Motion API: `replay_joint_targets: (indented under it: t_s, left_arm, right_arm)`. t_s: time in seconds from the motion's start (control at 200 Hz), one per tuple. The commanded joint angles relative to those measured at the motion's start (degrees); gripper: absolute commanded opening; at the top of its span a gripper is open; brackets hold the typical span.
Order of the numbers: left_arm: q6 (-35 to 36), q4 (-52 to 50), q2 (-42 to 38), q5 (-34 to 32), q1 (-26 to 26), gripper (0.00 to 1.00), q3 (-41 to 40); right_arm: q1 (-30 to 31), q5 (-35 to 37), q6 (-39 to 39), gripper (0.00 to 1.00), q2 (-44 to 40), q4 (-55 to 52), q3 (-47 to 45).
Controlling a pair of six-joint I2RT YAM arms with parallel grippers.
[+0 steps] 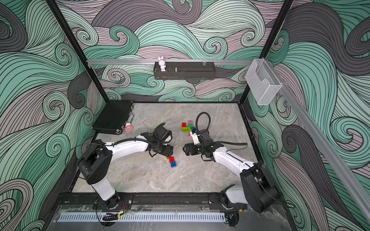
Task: Assemble the number 4 with lego
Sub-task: Move the lego brick at the center of the board.
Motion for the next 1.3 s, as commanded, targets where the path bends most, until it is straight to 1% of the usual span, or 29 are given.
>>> replay_joint_targets:
  t_s: [0.0,0.075,0.13,0.175,0.195,0.265,0.275,0.285,0.3,0.36,0.425,0.515,0.56,0.635,0.656,0.706,0.811,0.891,0.941,1.006,1.081,1.111,1.156,1.246,1.291]
  left_arm:
    - [-2.5,1.4,-7.2,-7.5,0.9,0.8,-0.9]
    - [-4.7,0.2,-10.6,-12.1,2.0,0.84,-2.3]
    - [-6.6,-0.9,-12.7,-14.8,3.3,0.86,-3.4]
    - [-8.0,-1.6,-13.7,-16.3,4.7,0.87,-4.7]
    - [-8.6,-1.7,-15.7,-16.9,5.2,0.88,-5.3]
    - [-10.3,-1.7,-17.9,-18.6,7.4,0.9,-8.0]
    - [-10.5,-1.7,-18.2,-18.7,7.7,0.91,-8.3]
    - [-10.6,-1.6,-18.5,-18.8,8.0,0.96,-8.7]
    - [-10.9,-1.6,-18.9,-19.2,8.4,0.98,-9.2]
    - [-11.9,-2.0,-20.2,-21.0,9.8,0.99,-10.6]
    - [-12.7,-2.2,-21.3,-23.0,10.6,0.98,-11.5]
    - [-14.7,-2.4,-22.0,-28.5,11.0,0.99,-12.1]
    - [-15.3,-3.2,-22.1,-30.5,11.1,0.99,-12.0]
    - [-15.2,-3.9,-22.3,-32.1,11.2,0.99,-11.7]
    - [-15.0,-3.9,-22.4,-32.2,11.2,0.99,-11.7]
    - [-14.9,-3.8,-22.5,-32.4,11.2,0.99,-11.9]
    - [-14.8,-3.6,-22.6,-32.3,11.2,0.99,-12.1]
    - [-15.4,-3.7,-22.6,-32.3,11.2,0.99,-12.2]
    - [-15.9,-3.7,-22.6,-32.2,11.3,0.99,-12.2]
    - [-16.8,-3.9,-22.6,-32.5,11.3,0.99,-12.3]
    - [-18.2,-4.1,-22.9,-33.3,11.7,0.99,-12.7]
    - [-18.8,-4.2,-23.1,-33.5,11.9,0.99,-12.8]
    - [-19.4,-4.0,-23.6,-34.1,12.1,0.99,-13.3]
    - [-20.3,-3.6,-25.0,-35.0,12.6,0.99,-14.7]
    - [-20.4,-2.7,-26.1,-35.2,12.9,0.99,-15.8]
  right_arm:
    - [3.8,0.2,-0.8,0.89,2.9,-3.3,3.3]
    - [7.3,1.9,-0.4,0.88,5.5,-6.2,5.9]
    - [9.8,2.8,-1.5,0.88,7.6,-8.7,8.1]
    - [11.9,3.3,-2.6,0.87,8.7,-10.5,9.3]
    - [12.7,3.5,-3.2,0.86,9.1,-11.0,9.7]
    - [15.5,5.3,-4.1,0.86,10.1,-13.6,10.5]
    - [15.8,5.6,-4.2,0.86,10.3,-13.9,10.5]
    - [16.1,6.0,-4.3,0.86,10.4,-14.0,10.5]
    - [16.7,6.6,-4.3,0.86,10.7,-14.4,10.7]
    - [18.2,9.3,-4.3,0.87,12.0,-15.0,10.9]
    - [19.3,9.1,-5.1,0.87,14.2,-15.6,11.8]
    - [21.1,9.4,-6.1,0.86,17.4,-17.2,14.0]
    - [22.0,10.8,-6.2,0.84,18.4,-17.8,14.7]
    - [22.2,17.0,-3.7,0.78,18.8,-19.4,15.4]
    - [22.1,19.7,-2.8,0.77,18.8,-19.8,15.4]
    - [21.5,23.9,-0.7,0.76,18.3,-20.4,15.4]
    - [18.1,27.1,3.7,0.76,17.3,-21.2,15.3]
    - [16.0,28.1,5.0,0.78,16.6,-21.2,15.2]
    - [15.4,27.7,4.7,0.78,16.2,-21.2,15.5]
    - [15.2,24.8,2.7,0.79,15.1,-20.5,15.7]
    - [15.4,18.2,-0.4,0.79,12.8,-17.5,15.1]
    - [15.7,14.6,-2.2,0.8,11.9,-16.2,14.9]
    - [16.2,12.2,-3.8,0.8,11.1,-15.4,15.3]
    - [17.5,8.1,-6.8,0.81,12.4,-16.3,18.0]
    - [18.4,8.0,-7.4,0.81,14.6,-18.2,20.8]
